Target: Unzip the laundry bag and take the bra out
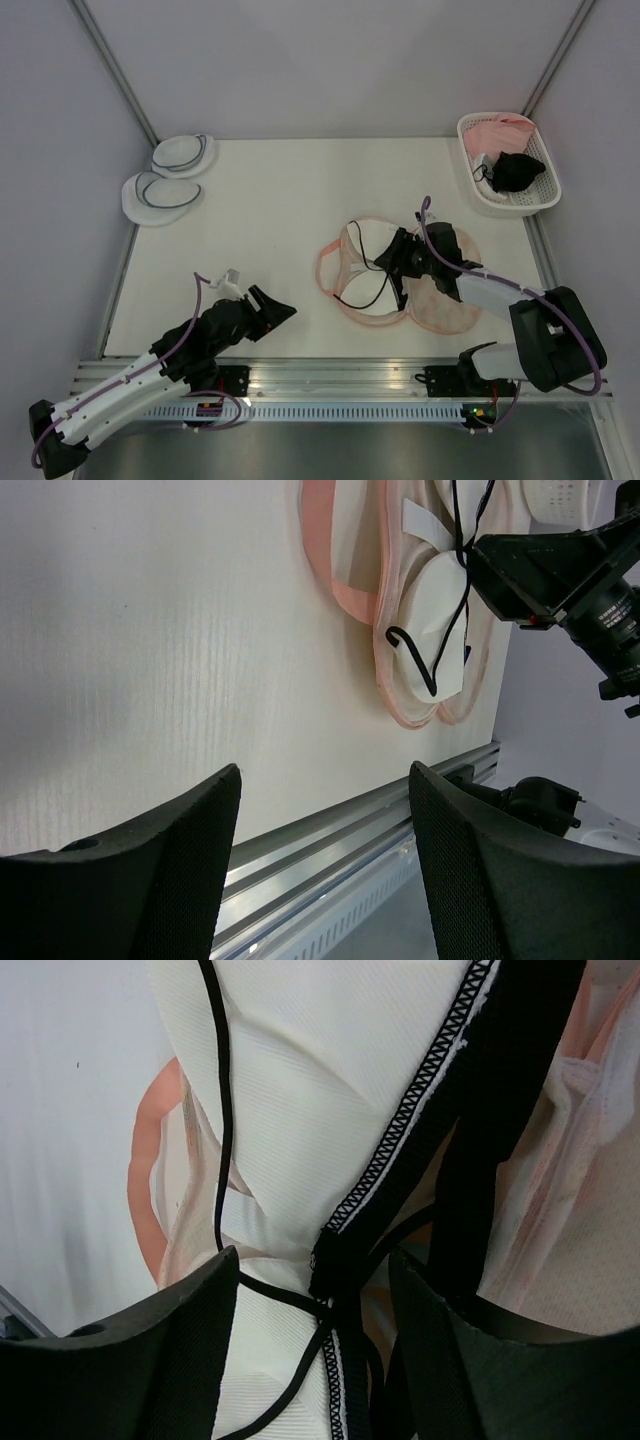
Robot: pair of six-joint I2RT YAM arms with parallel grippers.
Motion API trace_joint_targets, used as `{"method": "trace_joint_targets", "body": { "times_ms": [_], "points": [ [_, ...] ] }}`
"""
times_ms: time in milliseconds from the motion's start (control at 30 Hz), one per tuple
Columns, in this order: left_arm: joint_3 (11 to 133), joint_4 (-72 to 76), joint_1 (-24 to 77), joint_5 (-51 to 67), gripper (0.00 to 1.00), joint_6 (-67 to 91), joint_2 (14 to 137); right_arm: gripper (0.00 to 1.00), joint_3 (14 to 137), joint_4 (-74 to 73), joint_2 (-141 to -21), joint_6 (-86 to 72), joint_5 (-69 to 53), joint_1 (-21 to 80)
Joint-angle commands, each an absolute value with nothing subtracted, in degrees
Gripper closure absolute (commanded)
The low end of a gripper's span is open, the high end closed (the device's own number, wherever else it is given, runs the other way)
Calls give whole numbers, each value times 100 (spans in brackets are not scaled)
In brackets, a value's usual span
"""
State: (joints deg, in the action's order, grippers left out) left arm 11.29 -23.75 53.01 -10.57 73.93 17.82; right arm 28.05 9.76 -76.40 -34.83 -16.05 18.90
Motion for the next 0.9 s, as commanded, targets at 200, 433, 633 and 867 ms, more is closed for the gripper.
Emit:
{"method": "trace_joint_targets", "body": {
  "times_ms": [200,433,633,867],
  "points": [
    [1134,-2303,5326,-1187,27,7435,1696,58,3050,2011,-8384,-3577,-2530,1872],
    [1107,-2382,5326,-1178,28,7453,1573,100,3111,1961,-8122,-3639,-2602,1881],
    [1116,-2461,5326,-1186,28,7453,1485,99,3532,898,-6892,-3437,-2409,1854],
    [1142,-2487,5317,-1204,28,7445,1468,100,4822,-421,-5986,-3314,-1217,1696]
  ]
}}
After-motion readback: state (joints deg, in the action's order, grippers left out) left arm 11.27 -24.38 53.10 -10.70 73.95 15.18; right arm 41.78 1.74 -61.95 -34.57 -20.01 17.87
